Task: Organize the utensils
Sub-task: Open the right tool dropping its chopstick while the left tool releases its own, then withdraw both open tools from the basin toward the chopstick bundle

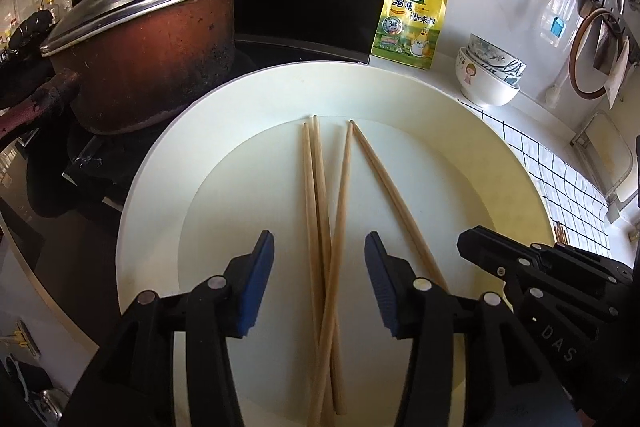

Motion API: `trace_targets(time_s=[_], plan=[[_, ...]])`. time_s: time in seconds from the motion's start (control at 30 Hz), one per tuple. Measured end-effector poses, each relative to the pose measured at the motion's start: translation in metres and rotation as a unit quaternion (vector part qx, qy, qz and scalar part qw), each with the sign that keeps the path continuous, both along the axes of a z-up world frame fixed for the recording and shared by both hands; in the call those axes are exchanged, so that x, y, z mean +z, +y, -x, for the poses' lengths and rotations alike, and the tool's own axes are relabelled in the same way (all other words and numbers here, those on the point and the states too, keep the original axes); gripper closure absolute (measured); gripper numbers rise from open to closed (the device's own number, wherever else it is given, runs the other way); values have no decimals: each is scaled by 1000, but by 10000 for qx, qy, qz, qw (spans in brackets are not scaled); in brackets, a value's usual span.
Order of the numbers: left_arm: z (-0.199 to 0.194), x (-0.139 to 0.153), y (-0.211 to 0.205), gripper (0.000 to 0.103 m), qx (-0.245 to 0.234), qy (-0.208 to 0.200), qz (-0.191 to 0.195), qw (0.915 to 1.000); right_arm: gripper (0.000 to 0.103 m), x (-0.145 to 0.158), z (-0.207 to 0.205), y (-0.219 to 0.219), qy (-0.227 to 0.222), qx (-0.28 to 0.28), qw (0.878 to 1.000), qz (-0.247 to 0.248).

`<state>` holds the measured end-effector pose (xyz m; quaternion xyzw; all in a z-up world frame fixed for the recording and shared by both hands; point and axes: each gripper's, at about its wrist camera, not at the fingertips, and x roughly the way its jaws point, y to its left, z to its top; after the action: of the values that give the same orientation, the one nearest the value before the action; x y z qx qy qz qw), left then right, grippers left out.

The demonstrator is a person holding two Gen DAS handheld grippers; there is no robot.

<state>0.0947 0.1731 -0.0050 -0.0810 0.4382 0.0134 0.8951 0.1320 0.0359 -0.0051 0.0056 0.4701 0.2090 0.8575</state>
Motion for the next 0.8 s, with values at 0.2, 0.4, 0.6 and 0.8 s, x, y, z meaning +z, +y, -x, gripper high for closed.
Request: trace_targets(time_s=[0.2, 0.4, 0.6, 0.8], plan=[[5, 2, -1, 56, 35, -7, 27, 10000, 96, 4, 8, -5, -53, -17, 10000, -34], [12, 4, -4, 55, 44, -28, 56, 10000, 96, 9, 17, -12, -121, -66, 9999, -61], [19, 7, -9, 53, 38, -66, 35, 10000, 96, 13, 27, -21, -163, -130, 9997, -137], [27, 12, -18, 50, 28, -113, -3, 9999, 93, 19, 39, -32, -254, -183, 9993, -182]])
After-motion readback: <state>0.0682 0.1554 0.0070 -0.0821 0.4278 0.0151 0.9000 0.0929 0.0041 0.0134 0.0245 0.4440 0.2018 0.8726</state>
